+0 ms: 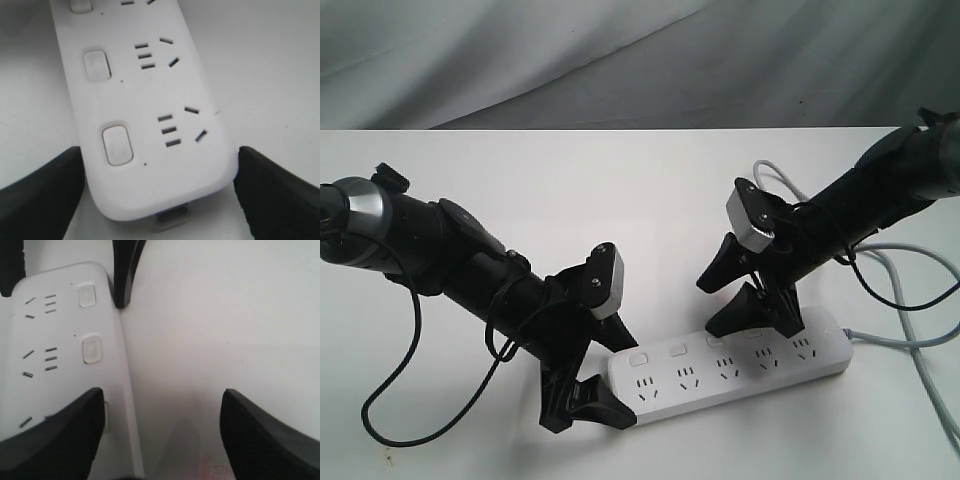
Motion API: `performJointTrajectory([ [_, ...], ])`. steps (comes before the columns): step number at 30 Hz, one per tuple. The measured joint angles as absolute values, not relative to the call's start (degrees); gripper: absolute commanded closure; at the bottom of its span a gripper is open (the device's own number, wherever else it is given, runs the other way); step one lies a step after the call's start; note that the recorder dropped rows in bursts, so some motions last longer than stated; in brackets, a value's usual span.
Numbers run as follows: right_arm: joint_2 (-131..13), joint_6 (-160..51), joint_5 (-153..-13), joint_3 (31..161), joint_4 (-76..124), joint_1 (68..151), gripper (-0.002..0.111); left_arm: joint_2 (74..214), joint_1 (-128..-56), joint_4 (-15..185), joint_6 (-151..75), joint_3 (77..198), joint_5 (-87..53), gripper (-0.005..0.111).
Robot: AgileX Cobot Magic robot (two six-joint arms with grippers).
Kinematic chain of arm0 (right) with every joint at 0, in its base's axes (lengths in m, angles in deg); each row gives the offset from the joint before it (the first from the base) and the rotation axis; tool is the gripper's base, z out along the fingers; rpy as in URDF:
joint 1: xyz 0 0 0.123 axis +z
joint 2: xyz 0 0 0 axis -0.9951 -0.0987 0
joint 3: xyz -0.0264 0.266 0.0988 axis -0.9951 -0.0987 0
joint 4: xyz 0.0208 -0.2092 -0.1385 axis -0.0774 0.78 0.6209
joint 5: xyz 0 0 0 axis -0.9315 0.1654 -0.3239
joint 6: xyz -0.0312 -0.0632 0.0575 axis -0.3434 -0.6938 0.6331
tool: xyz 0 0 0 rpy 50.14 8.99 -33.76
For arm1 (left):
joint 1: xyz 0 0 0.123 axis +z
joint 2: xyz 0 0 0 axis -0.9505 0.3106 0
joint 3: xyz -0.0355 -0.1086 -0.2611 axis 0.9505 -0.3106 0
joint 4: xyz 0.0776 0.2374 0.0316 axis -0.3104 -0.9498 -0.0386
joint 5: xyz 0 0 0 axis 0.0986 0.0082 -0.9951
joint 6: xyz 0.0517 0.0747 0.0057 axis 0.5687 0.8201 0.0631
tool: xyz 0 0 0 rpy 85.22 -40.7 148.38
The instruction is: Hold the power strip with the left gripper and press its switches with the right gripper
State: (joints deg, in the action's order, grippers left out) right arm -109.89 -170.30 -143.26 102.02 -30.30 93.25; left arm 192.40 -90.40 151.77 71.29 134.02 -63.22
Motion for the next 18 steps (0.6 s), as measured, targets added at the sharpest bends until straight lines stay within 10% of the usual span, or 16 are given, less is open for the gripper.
performJointTrajectory([
  [18, -109.9, -168.8, -143.0, 102.0, -29.1, 93.3, 0.047, 192.4, -90.4, 151.8, 71.3, 134.0, -63.2, 0.077],
])
